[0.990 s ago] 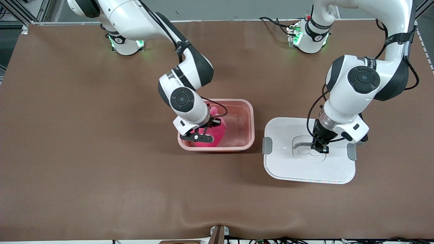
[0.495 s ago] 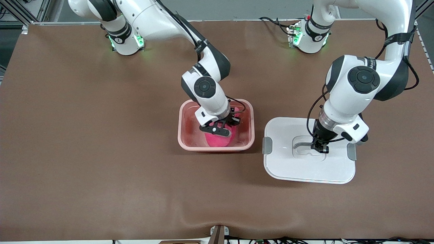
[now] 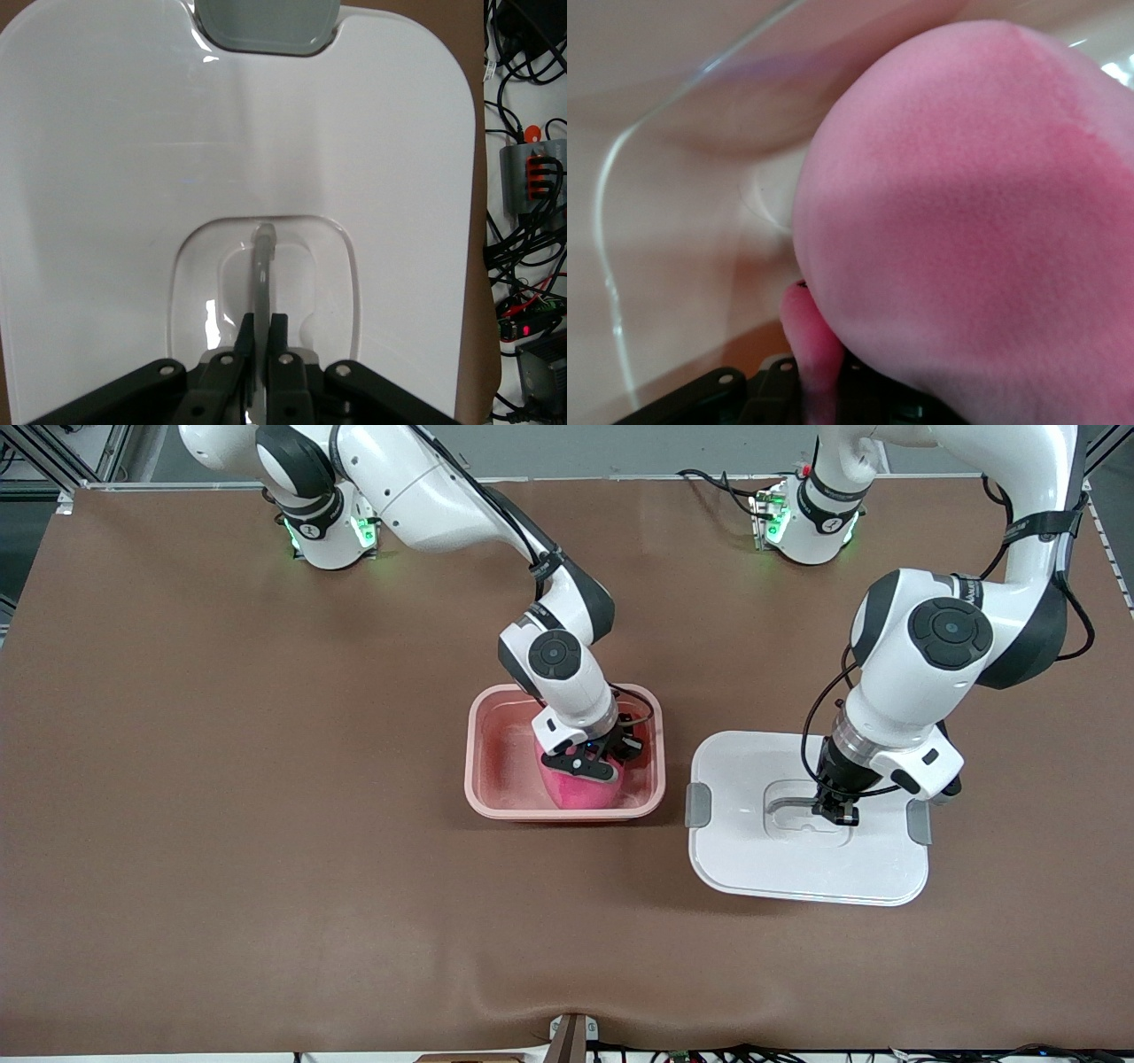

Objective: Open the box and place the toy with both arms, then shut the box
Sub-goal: 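Lower the pink toy into the pink box with the right gripper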

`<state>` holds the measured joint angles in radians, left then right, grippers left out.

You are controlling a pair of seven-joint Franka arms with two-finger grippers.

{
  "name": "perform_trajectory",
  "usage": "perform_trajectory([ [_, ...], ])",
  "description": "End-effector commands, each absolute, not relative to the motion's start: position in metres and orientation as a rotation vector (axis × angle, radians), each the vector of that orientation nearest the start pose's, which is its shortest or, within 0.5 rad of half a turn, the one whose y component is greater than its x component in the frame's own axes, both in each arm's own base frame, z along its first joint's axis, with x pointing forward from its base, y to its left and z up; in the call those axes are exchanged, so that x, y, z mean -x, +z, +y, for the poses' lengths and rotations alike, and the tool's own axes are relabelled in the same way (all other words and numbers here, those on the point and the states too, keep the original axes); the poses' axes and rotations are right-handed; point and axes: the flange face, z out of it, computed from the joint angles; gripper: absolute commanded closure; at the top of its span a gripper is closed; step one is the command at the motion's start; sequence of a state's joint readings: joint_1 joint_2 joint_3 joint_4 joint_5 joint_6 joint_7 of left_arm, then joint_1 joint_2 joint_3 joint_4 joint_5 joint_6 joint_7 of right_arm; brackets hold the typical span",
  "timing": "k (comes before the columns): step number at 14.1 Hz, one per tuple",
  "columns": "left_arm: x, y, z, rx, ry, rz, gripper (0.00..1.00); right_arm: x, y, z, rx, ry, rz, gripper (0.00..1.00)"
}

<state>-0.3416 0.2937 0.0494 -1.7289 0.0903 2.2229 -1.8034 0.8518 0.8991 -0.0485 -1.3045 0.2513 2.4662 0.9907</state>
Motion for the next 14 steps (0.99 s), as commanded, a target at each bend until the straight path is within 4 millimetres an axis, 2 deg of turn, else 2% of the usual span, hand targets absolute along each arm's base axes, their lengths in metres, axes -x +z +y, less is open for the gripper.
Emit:
perform_trajectory([
  [1,-0.625,0.440,-0.187,2.456,-0.315,-2.152,1.00,-0.532,0.192,0.549,2.850,-0.073,0.508,0.54],
  [2,-0.625,0.440,-0.187,2.456,-0.315,-2.152,1.00,-0.533,0.194,0.549,2.850,-0.077,0.507,0.01],
  [8,-0.626,0.440,-0.186,2.457,-0.313,-2.152,1.00,-0.545,0.228,0.544,2.827,-0.111,0.505,0.00],
  [14,-0.625,0.441,-0.187,2.461,-0.316,-2.152,1.00,-0.556,0.283,0.532,2.841,-0.082,0.522,0.00],
])
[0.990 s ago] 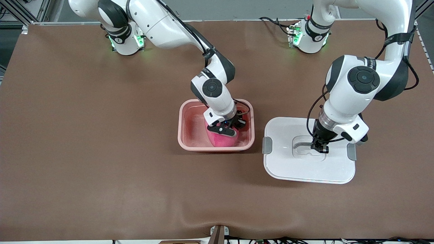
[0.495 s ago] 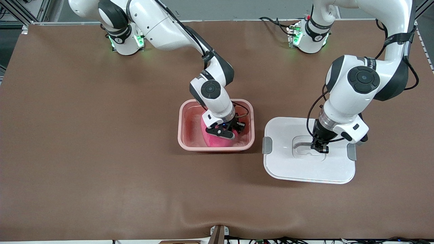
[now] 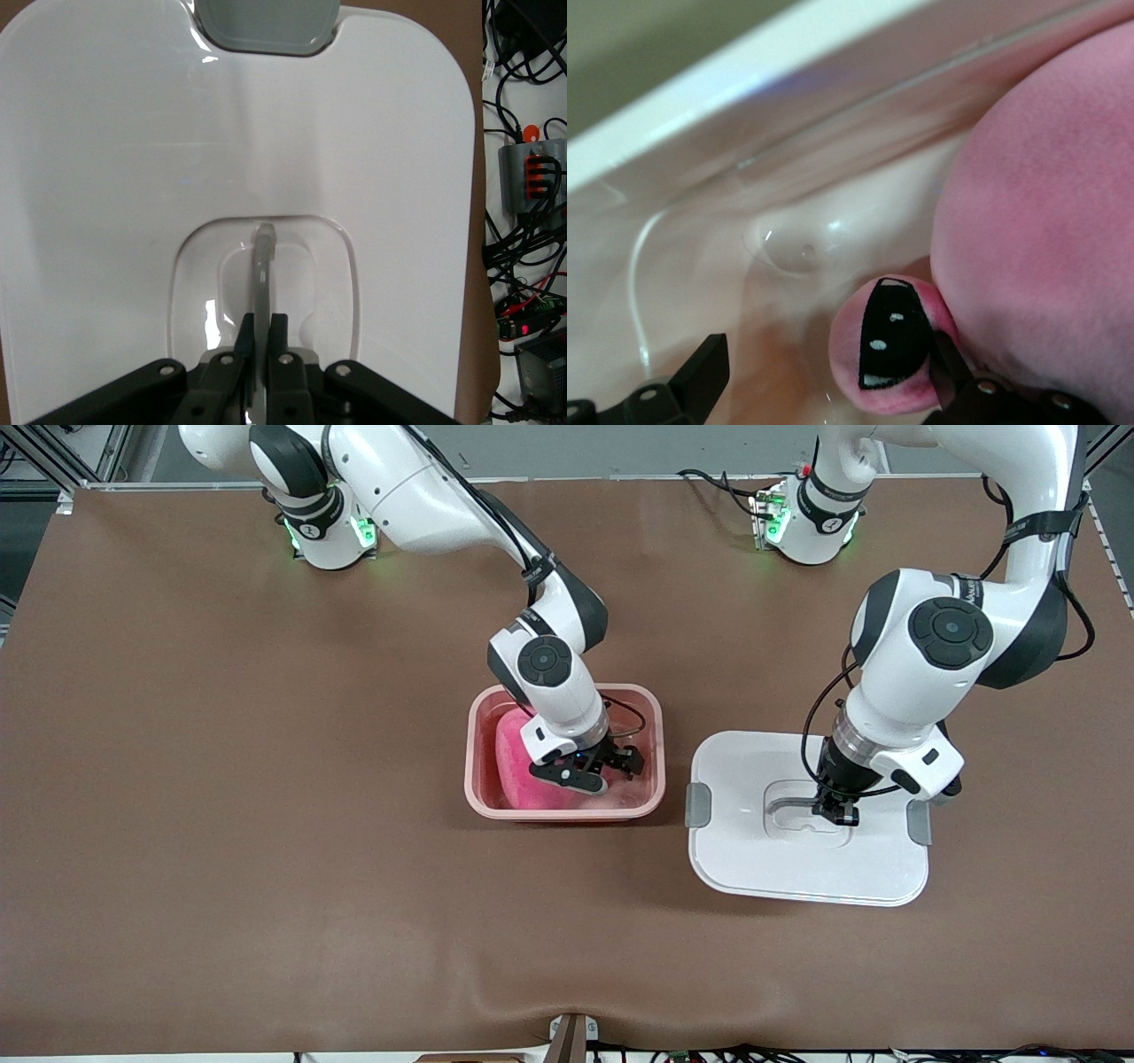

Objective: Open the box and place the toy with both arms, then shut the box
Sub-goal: 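Lower the pink toy into the pink box with the right gripper, then open the right gripper and lift it out of the box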

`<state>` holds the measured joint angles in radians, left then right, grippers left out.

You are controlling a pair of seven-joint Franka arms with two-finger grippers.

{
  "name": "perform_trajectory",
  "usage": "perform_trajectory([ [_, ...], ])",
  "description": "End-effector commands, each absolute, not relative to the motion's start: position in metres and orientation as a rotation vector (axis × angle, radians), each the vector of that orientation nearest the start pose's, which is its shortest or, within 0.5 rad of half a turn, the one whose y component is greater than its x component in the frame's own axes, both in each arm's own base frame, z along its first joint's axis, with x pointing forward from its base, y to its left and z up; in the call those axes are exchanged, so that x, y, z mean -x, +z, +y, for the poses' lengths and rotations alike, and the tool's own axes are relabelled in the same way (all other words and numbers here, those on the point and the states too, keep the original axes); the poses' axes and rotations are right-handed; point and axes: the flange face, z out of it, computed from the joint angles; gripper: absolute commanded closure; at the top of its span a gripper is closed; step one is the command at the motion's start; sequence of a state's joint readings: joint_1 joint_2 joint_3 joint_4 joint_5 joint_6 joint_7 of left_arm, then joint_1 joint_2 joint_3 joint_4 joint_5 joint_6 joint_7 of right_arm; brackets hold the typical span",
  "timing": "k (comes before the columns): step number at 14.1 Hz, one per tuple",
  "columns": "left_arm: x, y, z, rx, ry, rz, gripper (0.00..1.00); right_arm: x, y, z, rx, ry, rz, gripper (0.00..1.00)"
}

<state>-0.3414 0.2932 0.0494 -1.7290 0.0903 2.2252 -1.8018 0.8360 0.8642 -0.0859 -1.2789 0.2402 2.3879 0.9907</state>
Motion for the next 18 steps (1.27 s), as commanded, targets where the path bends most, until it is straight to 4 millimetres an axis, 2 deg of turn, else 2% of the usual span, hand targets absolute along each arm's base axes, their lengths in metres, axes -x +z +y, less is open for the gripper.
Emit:
perform_trajectory([
  [1,-0.625,0.441,-0.188,2.462,-0.315,-2.150,1.00,-0.556,0.296,0.530,2.845,-0.072,0.522,0.00],
  [4,-0.625,0.441,-0.188,2.461,-0.314,-2.150,1.00,-0.564,0.343,0.515,2.822,-0.068,0.545,0.00],
  [6,-0.625,0.441,-0.188,2.461,-0.314,-2.150,1.00,-0.568,0.365,0.502,2.822,-0.056,0.562,0.00],
  [9,-0.625,0.446,-0.188,2.465,-0.320,-2.153,1.00,-0.577,0.407,0.460,2.831,-0.015,0.620,0.00],
  [10,-0.625,0.446,-0.188,2.464,-0.319,-2.157,1.00,-0.578,0.416,0.442,2.825,-0.015,0.636,0.00],
  [12,-0.624,0.449,-0.196,2.472,-0.314,-2.165,1.00,-0.579,0.434,0.400,2.840,-0.020,0.554,0.00],
  [14,-0.622,0.457,-0.210,2.488,-0.257,-2.214,1.00,-0.579,0.442,0.350,2.867,-0.021,0.460,0.00],
  [16,-0.622,0.465,-0.219,2.483,-0.233,-2.265,1.00,-0.570,0.442,0.304,2.902,-0.017,0.307,0.00],
  [18,-0.617,0.466,-0.244,2.509,-0.211,-2.257,1.00,-0.567,0.448,0.252,2.913,-0.008,0.260,0.00],
])
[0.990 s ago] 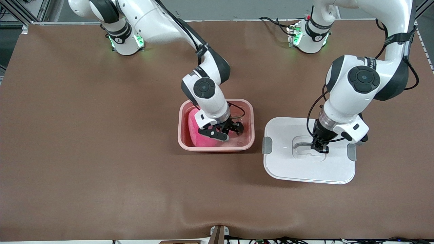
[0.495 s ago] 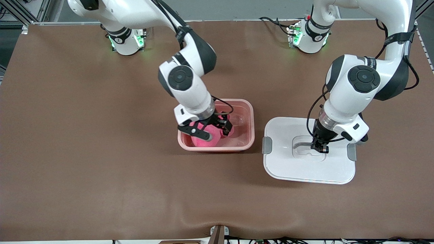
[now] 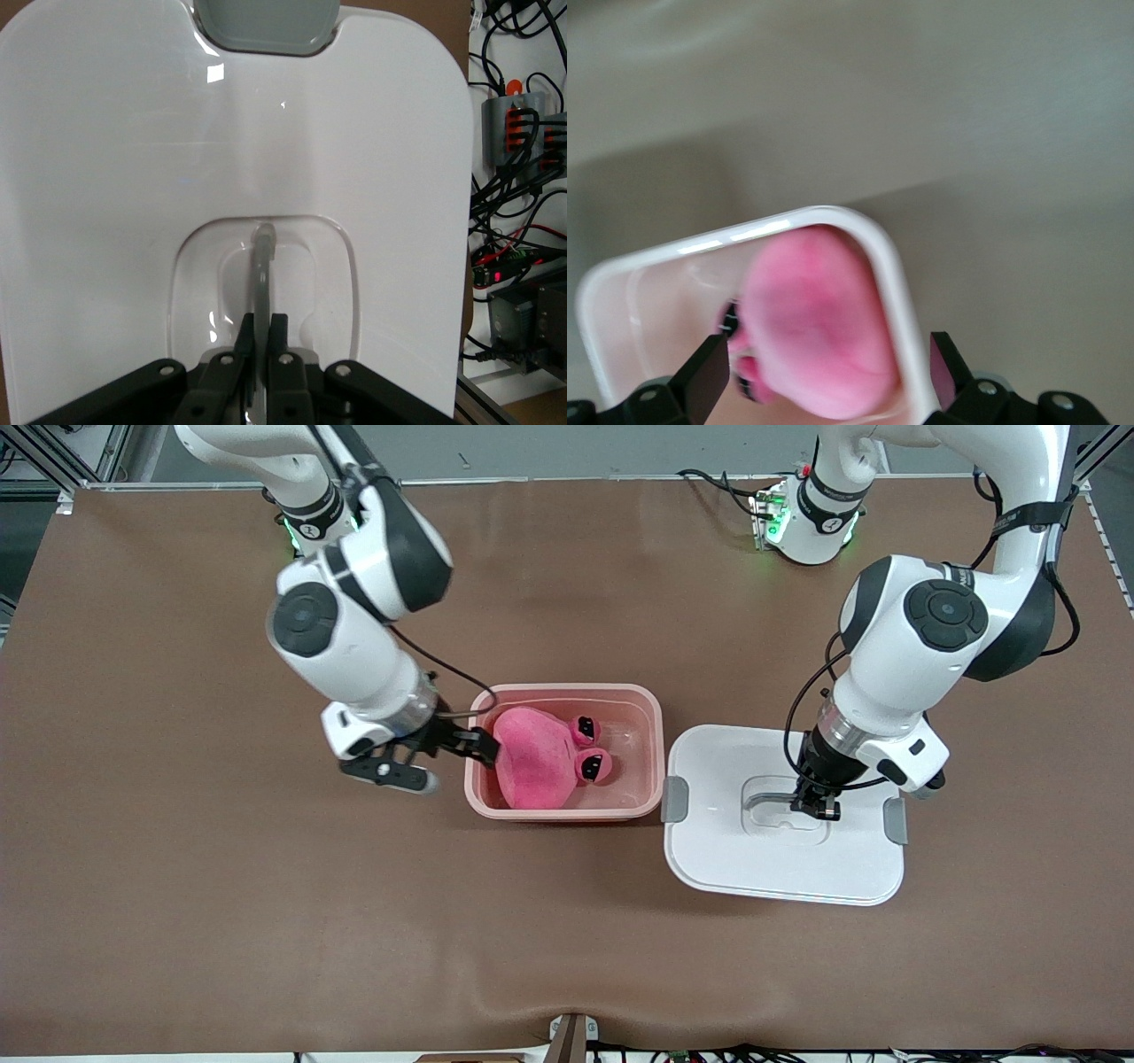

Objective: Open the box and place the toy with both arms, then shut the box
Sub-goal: 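Open the right gripper and lift it out of the box, then move the lid back over the box with the left gripper while the right retracts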

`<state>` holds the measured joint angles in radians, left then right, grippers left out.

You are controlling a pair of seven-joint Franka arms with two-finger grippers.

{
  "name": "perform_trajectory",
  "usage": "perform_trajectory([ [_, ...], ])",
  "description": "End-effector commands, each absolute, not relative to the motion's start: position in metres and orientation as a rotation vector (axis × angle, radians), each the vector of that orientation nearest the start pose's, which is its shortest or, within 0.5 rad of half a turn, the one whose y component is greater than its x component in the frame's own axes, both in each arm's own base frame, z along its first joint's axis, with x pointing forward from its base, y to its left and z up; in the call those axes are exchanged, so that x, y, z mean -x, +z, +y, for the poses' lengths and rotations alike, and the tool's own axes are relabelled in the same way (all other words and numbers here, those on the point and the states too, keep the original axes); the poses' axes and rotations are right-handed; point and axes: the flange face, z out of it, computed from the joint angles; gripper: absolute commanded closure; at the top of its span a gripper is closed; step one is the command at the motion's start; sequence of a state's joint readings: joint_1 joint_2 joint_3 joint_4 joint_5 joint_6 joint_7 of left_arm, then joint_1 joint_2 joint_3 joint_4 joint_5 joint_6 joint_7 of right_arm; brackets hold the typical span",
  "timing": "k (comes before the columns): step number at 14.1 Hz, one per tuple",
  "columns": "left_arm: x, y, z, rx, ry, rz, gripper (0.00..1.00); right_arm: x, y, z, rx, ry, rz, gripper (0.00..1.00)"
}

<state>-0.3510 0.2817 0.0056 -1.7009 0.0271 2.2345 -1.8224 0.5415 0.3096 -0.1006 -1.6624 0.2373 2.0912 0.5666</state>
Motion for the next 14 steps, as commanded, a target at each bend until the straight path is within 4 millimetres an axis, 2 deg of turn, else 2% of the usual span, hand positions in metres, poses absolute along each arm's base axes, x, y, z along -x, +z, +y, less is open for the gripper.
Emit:
perform_trajectory([
  [1,-0.616,0.468,-0.251,2.515,-0.207,-2.260,1.00,-0.567,0.453,0.228,2.921,0.011,0.235,0.00],
  [4,-0.610,0.466,-0.277,2.527,-0.182,-2.260,1.00,-0.569,0.474,0.152,2.930,0.095,0.217,0.00],
  [8,-0.599,0.458,-0.326,2.519,-0.146,-2.281,1.00,-0.559,0.502,0.071,2.915,0.165,0.266,0.00],
  [10,-0.600,0.454,-0.343,2.495,-0.142,-2.316,1.00,-0.551,0.517,0.041,2.903,0.179,0.305,0.00],
  [12,-0.593,0.446,-0.368,2.488,-0.126,-2.319,1.00,-0.544,0.526,0.010,2.898,0.175,0.248,0.00],
  [14,-0.586,0.435,-0.389,2.465,-0.108,-2.332,1.00,-0.536,0.537,-0.012,2.895,0.170,0.159,0.00],
])
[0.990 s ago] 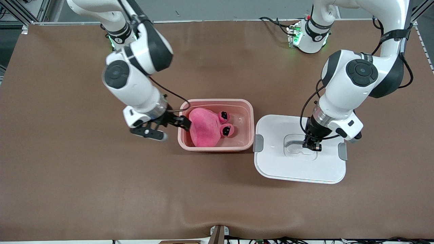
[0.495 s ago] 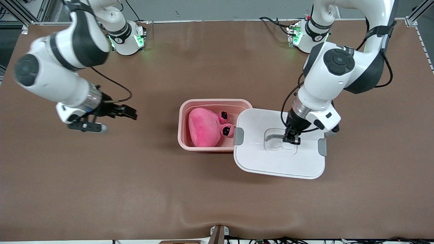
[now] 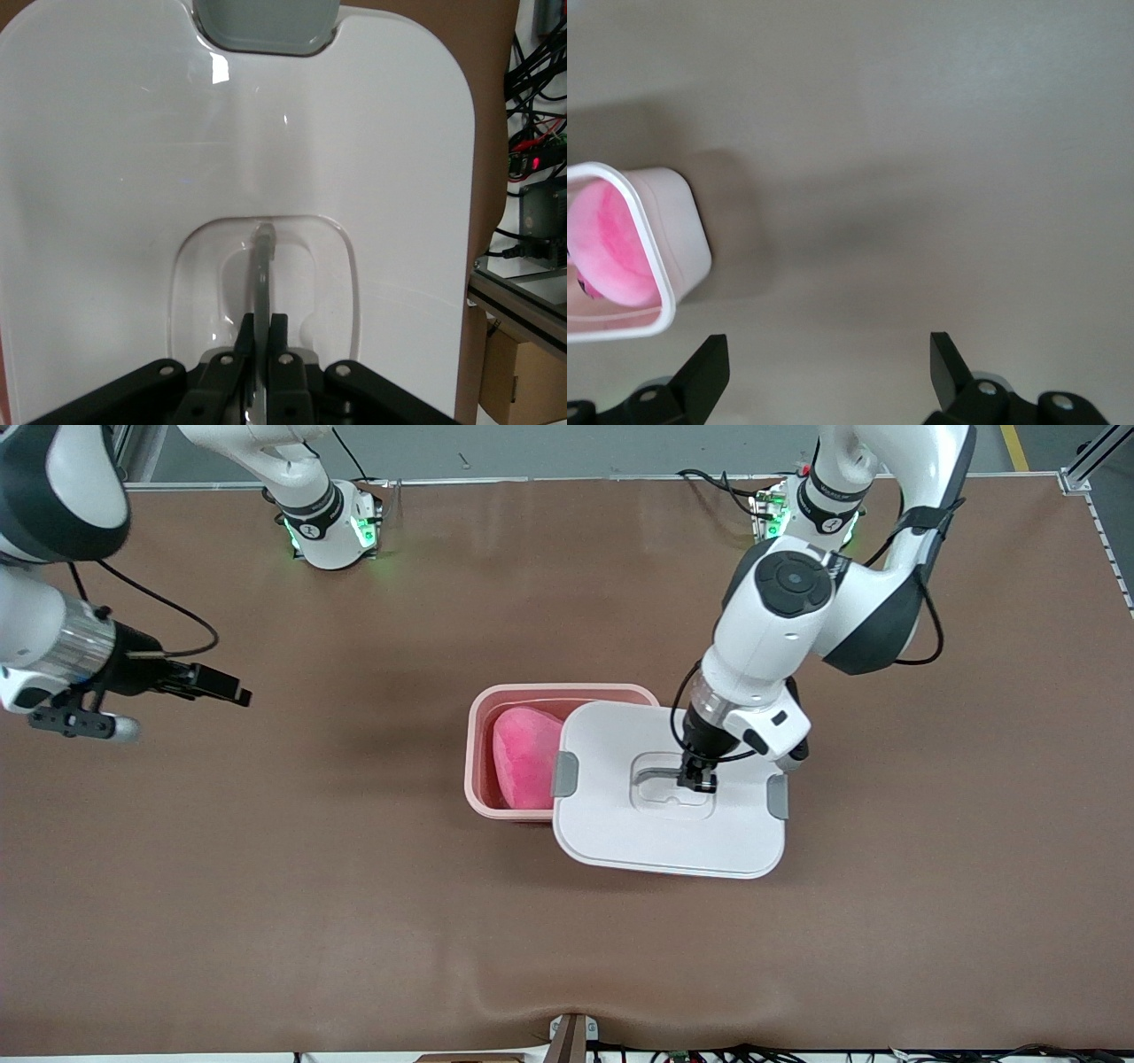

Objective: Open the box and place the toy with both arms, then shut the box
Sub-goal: 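Move the lid back over the box with the left gripper while the right retracts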

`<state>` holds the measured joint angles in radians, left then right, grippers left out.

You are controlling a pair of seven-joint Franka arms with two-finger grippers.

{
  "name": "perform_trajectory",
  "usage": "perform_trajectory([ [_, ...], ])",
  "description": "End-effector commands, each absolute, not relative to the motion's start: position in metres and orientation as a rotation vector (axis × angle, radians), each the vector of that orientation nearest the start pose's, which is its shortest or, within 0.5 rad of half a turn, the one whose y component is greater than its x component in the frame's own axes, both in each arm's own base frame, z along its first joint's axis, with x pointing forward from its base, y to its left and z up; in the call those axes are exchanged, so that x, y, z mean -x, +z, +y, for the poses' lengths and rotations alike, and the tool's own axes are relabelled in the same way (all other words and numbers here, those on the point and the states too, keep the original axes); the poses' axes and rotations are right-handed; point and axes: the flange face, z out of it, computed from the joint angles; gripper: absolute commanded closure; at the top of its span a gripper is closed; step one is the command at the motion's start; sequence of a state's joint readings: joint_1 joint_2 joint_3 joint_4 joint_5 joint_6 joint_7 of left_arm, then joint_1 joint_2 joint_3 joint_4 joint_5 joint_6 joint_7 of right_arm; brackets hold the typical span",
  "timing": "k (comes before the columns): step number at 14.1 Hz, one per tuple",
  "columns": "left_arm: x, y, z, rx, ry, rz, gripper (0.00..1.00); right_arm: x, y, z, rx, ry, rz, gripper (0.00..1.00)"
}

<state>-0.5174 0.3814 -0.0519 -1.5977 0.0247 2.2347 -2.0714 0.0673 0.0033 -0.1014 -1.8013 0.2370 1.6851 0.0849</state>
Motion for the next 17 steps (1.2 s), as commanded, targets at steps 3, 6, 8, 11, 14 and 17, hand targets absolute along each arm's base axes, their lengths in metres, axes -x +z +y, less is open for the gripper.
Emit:
perform_trajectory([
  [3,-0.580,0.431,-0.408,2.439,-0.090,-2.365,1.00,-0.526,0.554,-0.029,2.934,0.154,0.153,0.00],
  [6,-0.567,0.412,-0.441,2.408,-0.146,-2.365,1.00,-0.520,0.589,-0.037,3.057,0.163,0.126,0.00],
  [8,-0.559,0.405,-0.456,2.375,-0.170,-2.388,1.00,-0.520,0.622,-0.031,3.075,0.137,0.104,0.00],
  [11,-0.550,0.407,-0.468,2.369,-0.160,-2.407,1.00,-0.525,0.637,-0.019,3.081,0.083,0.056,0.00],
  [14,-0.540,0.407,-0.481,2.359,-0.150,-2.421,1.00,-0.546,0.659,-0.007,3.084,0.022,0.026,0.00],
  [17,-0.533,0.407,-0.488,2.366,-0.149,-2.415,1.00,-0.543,0.661,0.002,3.055,0.064,0.011,0.00],
])
